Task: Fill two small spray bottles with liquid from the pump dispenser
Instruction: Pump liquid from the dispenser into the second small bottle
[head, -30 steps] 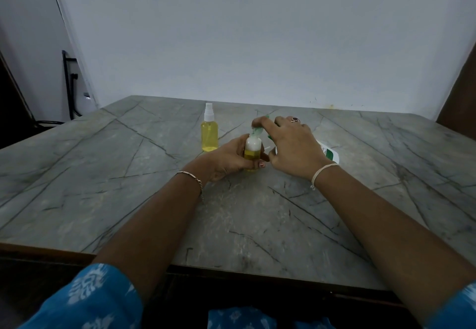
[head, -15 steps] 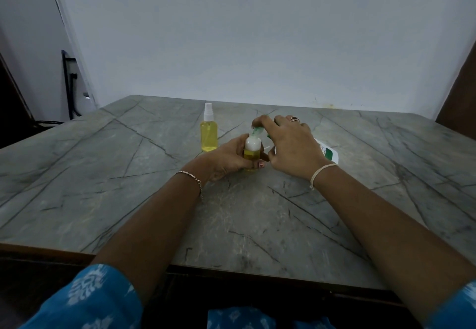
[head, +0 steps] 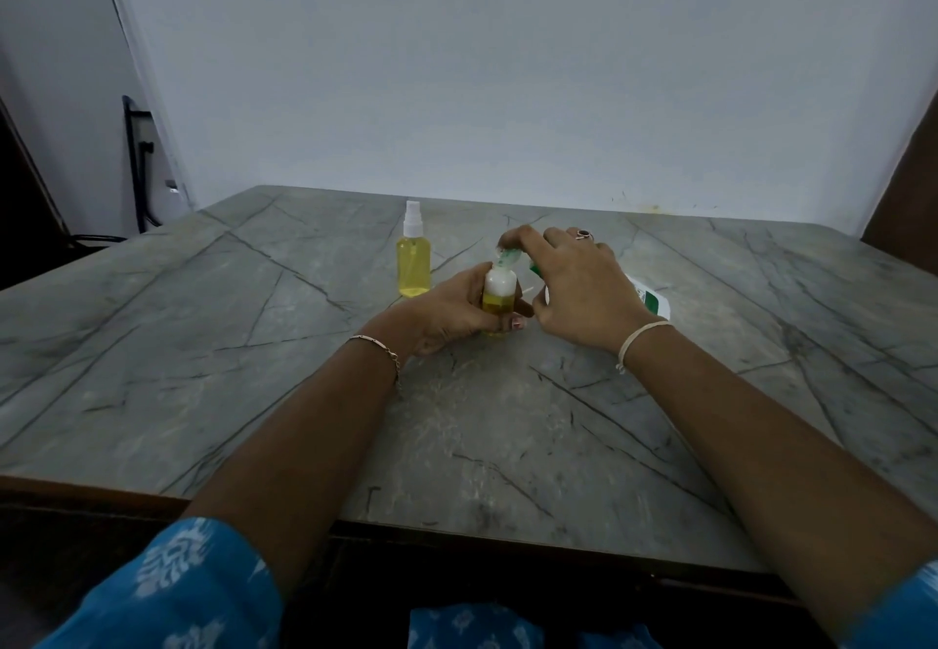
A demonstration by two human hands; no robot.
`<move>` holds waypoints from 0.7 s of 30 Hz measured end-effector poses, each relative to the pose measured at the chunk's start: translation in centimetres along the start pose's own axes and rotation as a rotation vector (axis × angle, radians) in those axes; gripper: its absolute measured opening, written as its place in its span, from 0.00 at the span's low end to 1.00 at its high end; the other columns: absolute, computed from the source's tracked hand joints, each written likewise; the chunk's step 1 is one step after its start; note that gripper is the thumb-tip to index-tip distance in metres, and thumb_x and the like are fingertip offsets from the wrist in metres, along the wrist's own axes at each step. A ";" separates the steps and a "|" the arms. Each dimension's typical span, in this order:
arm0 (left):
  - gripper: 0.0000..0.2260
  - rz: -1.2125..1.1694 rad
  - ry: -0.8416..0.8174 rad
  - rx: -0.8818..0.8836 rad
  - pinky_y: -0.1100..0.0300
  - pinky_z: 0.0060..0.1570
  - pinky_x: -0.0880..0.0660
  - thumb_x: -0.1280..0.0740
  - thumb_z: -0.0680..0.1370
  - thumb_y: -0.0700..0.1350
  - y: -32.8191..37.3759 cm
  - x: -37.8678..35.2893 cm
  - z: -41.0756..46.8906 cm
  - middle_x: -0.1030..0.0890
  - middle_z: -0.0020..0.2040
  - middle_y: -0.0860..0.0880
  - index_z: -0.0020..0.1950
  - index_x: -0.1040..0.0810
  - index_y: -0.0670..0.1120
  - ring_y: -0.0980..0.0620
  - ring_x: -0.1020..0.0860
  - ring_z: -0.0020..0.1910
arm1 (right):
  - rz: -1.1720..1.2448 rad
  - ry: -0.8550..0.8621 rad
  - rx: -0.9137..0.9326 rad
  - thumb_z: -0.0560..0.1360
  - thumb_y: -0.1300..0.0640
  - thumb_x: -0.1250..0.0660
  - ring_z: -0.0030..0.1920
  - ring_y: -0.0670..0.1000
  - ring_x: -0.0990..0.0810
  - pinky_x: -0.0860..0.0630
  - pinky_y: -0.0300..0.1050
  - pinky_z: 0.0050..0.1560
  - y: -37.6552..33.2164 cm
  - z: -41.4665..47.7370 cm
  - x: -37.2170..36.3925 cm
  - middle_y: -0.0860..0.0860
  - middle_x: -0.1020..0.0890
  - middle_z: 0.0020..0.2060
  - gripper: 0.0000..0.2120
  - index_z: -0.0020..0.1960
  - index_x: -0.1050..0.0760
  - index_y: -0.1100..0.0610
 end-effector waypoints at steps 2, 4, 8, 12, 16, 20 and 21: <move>0.28 -0.007 0.000 -0.002 0.46 0.66 0.28 0.28 0.72 0.32 -0.1 0.0 0.1 0.22 0.61 0.37 0.69 0.34 0.37 0.40 0.24 0.64 | 0.003 0.010 -0.003 0.69 0.58 0.31 0.53 0.56 0.26 0.27 0.57 0.56 -0.1 0.1 0.1 0.52 0.23 0.51 0.29 0.68 0.36 0.47; 0.28 -0.004 -0.005 -0.006 0.46 0.66 0.29 0.28 0.72 0.32 -0.1 0.0 0.1 0.23 0.63 0.36 0.69 0.34 0.37 0.40 0.24 0.64 | 0.006 0.017 -0.002 0.69 0.58 0.32 0.53 0.56 0.26 0.28 0.57 0.56 -0.2 0.2 0.1 0.53 0.23 0.51 0.29 0.67 0.36 0.48; 0.27 0.001 -0.002 -0.008 0.49 0.65 0.27 0.29 0.72 0.31 0.2 -0.1 0.0 0.21 0.60 0.37 0.68 0.34 0.37 0.43 0.23 0.62 | 0.005 0.018 0.006 0.68 0.57 0.32 0.52 0.55 0.26 0.28 0.55 0.54 0.0 0.0 0.1 0.51 0.24 0.49 0.31 0.69 0.37 0.46; 0.26 0.000 -0.008 -0.003 0.49 0.65 0.27 0.28 0.72 0.31 0.2 -0.1 -0.1 0.19 0.53 0.44 0.67 0.33 0.37 0.45 0.21 0.58 | -0.002 0.006 0.017 0.69 0.57 0.32 0.51 0.54 0.26 0.27 0.54 0.53 0.3 -0.2 0.0 0.49 0.26 0.47 0.33 0.71 0.39 0.44; 0.26 0.008 -0.007 -0.012 0.51 0.64 0.26 0.29 0.72 0.31 0.4 -0.2 -0.2 0.20 0.56 0.42 0.68 0.33 0.37 0.48 0.21 0.57 | 0.006 0.025 0.012 0.69 0.58 0.32 0.52 0.55 0.26 0.27 0.57 0.55 0.0 0.1 0.1 0.52 0.23 0.50 0.30 0.68 0.37 0.47; 0.26 0.004 -0.003 -0.022 0.52 0.63 0.26 0.29 0.72 0.30 0.5 -0.3 -0.3 0.21 0.57 0.41 0.68 0.34 0.37 0.49 0.22 0.56 | 0.011 0.047 0.016 0.69 0.59 0.32 0.52 0.55 0.26 0.28 0.56 0.55 -0.2 0.3 0.2 0.52 0.23 0.50 0.28 0.67 0.36 0.48; 0.26 0.000 -0.004 -0.022 0.52 0.63 0.26 0.29 0.72 0.30 0.5 -0.3 -0.2 0.21 0.57 0.41 0.68 0.34 0.38 0.48 0.22 0.57 | 0.009 0.049 0.017 0.69 0.58 0.32 0.52 0.55 0.26 0.28 0.55 0.55 -0.2 0.2 0.2 0.52 0.23 0.50 0.29 0.67 0.36 0.48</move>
Point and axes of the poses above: each hand's wrist, its own z-axis towards the middle knuckle, its own x-axis out of the back of the hand, y = z × x, the point moved 8 cm from there along z, towards the middle knuckle
